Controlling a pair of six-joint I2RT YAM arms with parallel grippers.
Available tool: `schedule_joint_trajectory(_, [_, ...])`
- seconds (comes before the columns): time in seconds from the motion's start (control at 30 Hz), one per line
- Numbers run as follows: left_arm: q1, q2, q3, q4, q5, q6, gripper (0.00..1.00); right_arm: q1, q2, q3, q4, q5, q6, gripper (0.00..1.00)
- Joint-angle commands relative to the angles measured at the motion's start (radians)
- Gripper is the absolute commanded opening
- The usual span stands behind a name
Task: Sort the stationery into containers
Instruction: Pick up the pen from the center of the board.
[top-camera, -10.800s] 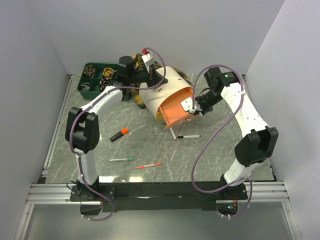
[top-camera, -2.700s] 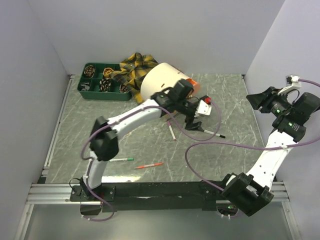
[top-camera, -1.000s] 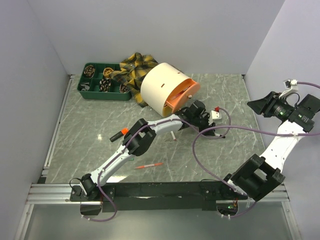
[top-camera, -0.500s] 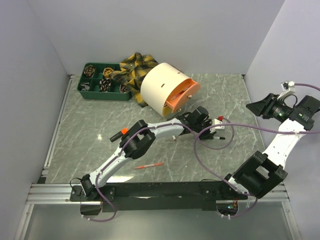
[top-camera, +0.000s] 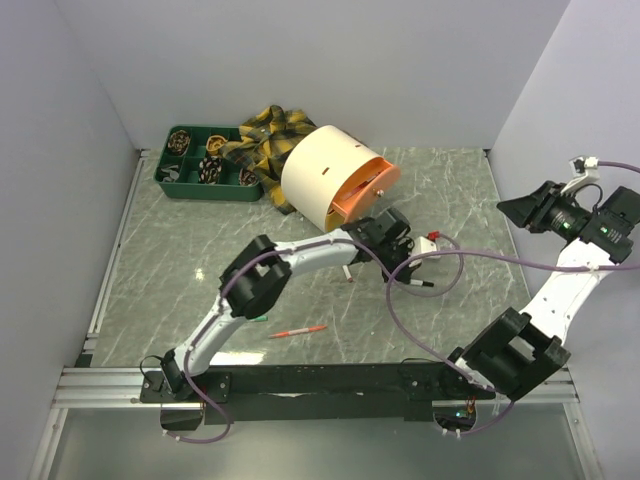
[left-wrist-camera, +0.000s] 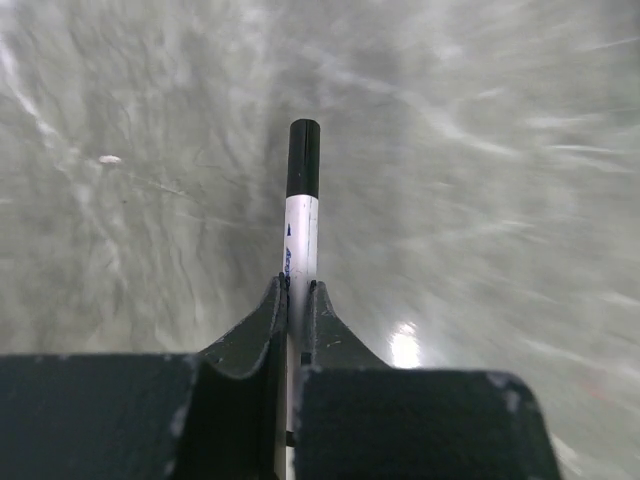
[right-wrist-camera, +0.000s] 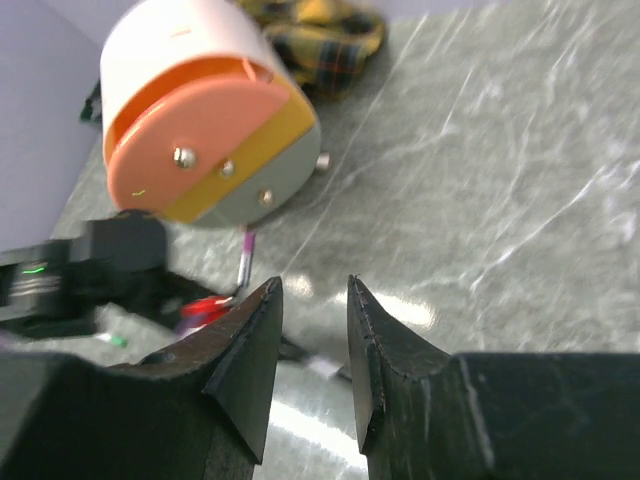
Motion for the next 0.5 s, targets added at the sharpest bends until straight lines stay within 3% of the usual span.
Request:
schedule_joint_trajectory(0.0, [0.001, -0.247, 0.014, -0.128, 0.079, 0.008, 0.01, -0.012, -0.082, -0.027, 0.23, -0.025, 0.181, 0.39])
schedule_joint_trajectory(0.07, [0.004, -0.316, 0.017, -0.156, 0.082, -0.012, 0.01, -0.011, -0.102, -0.046, 0.321, -0.018, 0.254, 0.39])
schedule_joint_trajectory(0.3, [0.048, -0.459, 0.109, -0.251, 0.004, -0.084, 0.01, -0.011, -0.122, -0.083, 0.396, -0.002, 0.337, 0.39])
schedule_joint_trajectory(0.47, [0.137, -0.561, 0.102, -0.211, -0.202, -0.086, 0.01, -0.011, -0.156, -0.127, 0.473, 0.002, 0.404, 0.39])
